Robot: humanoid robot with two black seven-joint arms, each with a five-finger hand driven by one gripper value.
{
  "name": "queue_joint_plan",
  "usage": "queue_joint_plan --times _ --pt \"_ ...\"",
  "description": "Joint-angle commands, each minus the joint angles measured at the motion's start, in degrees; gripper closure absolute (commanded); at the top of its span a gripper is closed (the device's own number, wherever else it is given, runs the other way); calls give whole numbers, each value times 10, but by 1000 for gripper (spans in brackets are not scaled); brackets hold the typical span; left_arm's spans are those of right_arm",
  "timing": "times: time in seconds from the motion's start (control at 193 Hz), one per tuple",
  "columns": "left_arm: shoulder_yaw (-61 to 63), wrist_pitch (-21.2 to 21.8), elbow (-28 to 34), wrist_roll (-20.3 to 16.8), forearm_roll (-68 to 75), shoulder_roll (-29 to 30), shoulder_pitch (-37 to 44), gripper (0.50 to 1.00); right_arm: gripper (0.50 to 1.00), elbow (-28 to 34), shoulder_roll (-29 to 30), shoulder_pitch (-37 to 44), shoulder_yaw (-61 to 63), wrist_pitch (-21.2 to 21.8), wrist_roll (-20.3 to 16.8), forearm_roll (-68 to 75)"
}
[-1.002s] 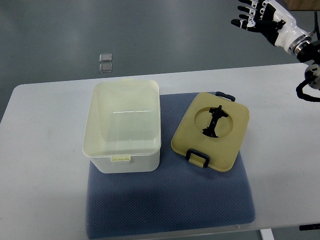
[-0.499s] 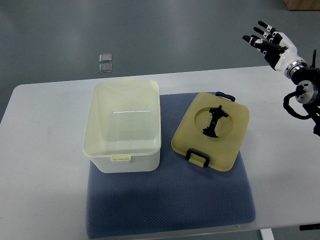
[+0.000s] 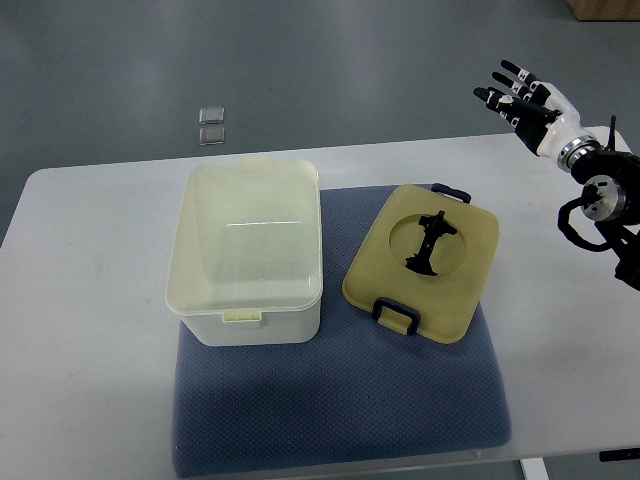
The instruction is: Open white storage box with right hand
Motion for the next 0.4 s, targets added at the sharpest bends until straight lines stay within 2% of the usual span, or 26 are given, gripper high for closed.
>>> queue_joint_plan --times 0.0,0.145,0.395 --pt "0 0 0 0 0 0 0 500 585 1 5 -6 0 -1 0 -3" --pt "0 0 0 0 0 0 0 500 570 0 40 -18 3 -10 10 -3" --pt "0 0 0 0 -1 0 0 500 570 -1 46 -24 4 -5 19 -4"
